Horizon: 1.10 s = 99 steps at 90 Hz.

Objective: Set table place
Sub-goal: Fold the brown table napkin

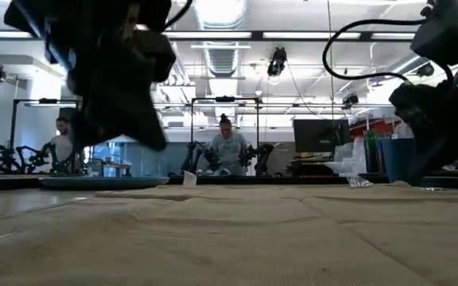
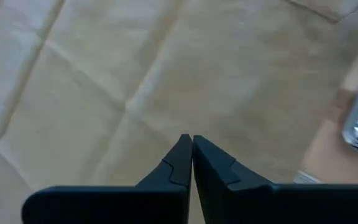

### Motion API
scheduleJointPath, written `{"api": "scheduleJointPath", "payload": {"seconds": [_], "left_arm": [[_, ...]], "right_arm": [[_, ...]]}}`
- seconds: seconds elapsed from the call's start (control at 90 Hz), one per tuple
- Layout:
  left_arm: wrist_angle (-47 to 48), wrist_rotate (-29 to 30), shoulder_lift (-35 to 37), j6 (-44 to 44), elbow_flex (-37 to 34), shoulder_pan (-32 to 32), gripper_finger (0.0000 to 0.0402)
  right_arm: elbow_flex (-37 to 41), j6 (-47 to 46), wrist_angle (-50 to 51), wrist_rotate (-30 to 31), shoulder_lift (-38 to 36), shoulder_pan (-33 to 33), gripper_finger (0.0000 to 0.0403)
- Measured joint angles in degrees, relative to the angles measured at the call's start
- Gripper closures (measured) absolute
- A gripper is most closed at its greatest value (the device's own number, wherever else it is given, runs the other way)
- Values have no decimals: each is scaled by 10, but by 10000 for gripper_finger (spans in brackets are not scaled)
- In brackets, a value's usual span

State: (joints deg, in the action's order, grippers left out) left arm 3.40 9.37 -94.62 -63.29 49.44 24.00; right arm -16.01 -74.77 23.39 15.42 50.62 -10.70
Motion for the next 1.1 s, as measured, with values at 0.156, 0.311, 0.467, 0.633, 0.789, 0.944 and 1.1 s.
{"api": "scheduleJointPath", "payload": {"seconds": [0.156,0.311,0.467,0.633,0.789,0.944,1.1], "left_arm": [[6,-34,-29,-5,17,9,402],[66,-64,-30,-2,16,10,402],[174,-79,-17,26,15,9,402],[261,-79,-2,72,15,-5,401],[298,-65,2,120,15,-34,401],[322,44,34,117,13,-64,401],[330,185,96,80,13,-87,401]], "right_arm": [[-1,10,8,-10,21,0,403],[-1,14,20,-47,39,1,403],[-1,20,18,-76,42,-2,403],[-7,20,22,-119,39,-15,403],[-11,-6,22,-189,38,-47,403],[-50,-45,20,-154,32,-118,403],[-98,-57,20,-45,36,-167,403]]}}
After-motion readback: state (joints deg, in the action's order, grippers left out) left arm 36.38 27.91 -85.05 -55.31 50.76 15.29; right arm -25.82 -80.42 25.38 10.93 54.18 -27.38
